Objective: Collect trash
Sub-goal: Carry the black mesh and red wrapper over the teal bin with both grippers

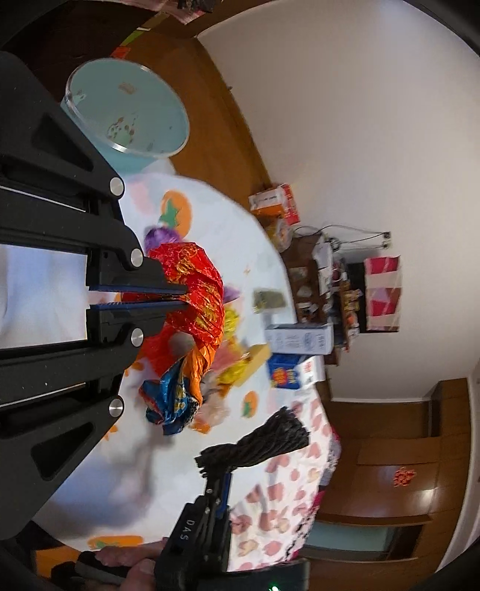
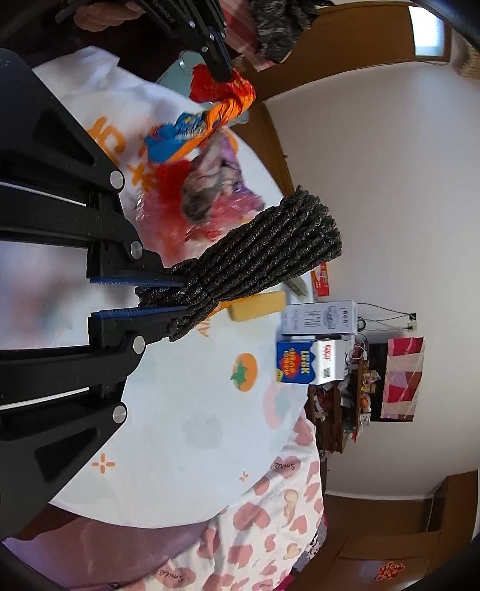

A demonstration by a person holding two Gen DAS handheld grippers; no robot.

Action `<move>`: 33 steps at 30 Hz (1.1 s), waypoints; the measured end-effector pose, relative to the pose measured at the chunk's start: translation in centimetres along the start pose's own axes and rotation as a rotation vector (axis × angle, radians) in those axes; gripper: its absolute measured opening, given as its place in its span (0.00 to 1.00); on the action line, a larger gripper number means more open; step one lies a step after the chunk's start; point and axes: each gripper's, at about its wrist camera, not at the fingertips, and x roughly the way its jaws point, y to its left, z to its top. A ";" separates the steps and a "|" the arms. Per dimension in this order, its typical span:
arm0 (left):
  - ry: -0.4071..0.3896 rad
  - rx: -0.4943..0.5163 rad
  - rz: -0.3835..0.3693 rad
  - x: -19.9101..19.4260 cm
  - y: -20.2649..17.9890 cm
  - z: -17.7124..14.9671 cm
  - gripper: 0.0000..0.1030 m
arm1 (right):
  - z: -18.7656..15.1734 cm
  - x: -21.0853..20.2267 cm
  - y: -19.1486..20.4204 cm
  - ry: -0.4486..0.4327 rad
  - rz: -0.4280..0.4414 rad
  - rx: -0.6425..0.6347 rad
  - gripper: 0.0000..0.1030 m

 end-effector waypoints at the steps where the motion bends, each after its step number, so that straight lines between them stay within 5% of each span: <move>1: -0.010 -0.005 0.004 -0.3 0.3 0.2 0.03 | 0.3 -0.1 0.2 0.000 0.002 0.002 0.10; 33: -0.003 -0.182 0.304 -0.6 10.8 -0.8 0.03 | 6.6 5.4 12.6 0.007 0.116 -0.080 0.10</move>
